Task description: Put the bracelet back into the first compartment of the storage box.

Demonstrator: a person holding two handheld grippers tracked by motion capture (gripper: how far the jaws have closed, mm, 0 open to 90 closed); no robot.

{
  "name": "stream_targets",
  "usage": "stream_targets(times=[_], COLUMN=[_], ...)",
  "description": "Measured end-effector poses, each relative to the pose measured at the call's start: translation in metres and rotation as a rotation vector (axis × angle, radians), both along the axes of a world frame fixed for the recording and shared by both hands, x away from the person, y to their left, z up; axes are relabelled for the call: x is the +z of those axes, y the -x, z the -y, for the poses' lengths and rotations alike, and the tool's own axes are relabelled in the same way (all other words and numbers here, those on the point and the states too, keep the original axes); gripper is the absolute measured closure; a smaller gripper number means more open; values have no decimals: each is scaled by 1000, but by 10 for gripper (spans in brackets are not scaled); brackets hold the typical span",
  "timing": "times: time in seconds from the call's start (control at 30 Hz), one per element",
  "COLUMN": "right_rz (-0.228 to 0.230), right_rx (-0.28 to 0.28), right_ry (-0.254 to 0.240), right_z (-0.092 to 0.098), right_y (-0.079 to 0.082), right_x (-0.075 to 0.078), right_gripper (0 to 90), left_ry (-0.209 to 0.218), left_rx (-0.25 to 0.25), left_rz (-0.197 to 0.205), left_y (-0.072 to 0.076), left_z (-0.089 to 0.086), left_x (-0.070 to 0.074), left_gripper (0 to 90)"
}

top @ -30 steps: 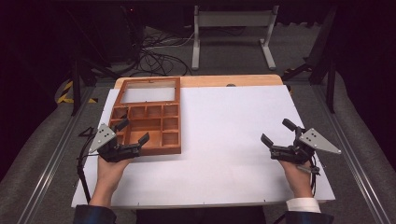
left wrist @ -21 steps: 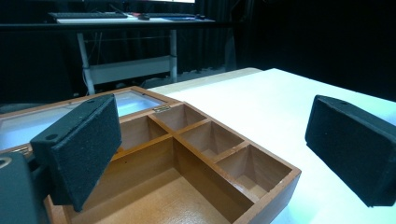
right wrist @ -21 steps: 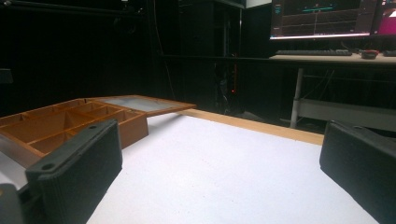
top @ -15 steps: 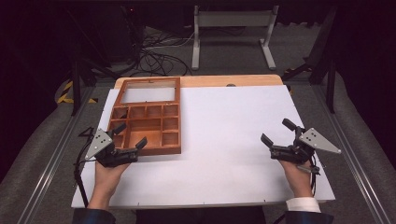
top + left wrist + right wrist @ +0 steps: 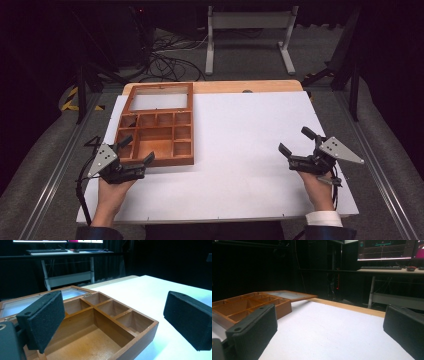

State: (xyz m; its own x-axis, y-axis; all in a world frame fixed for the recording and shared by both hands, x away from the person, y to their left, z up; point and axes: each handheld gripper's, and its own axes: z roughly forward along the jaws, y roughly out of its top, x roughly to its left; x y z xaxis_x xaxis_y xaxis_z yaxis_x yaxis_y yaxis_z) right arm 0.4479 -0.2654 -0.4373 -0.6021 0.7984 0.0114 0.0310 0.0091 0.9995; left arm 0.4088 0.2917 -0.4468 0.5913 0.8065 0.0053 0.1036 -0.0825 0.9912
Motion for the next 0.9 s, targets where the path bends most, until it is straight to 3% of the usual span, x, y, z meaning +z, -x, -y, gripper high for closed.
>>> stream_targets(times=[0.43, 0.9], right_rz=[3, -2], right_rx=[1, 6], right_ry=[-9, -15], right_z=[0, 0], right_y=[0, -1], right_x=[0, -1], right_gripper=[0, 0], left_ry=[-41, -34], left_rx=[-28, -29], left_rz=[-11, -14], left_y=[2, 1], left_z=[-4, -8], left_x=[-9, -11], left_gripper=[44, 41])
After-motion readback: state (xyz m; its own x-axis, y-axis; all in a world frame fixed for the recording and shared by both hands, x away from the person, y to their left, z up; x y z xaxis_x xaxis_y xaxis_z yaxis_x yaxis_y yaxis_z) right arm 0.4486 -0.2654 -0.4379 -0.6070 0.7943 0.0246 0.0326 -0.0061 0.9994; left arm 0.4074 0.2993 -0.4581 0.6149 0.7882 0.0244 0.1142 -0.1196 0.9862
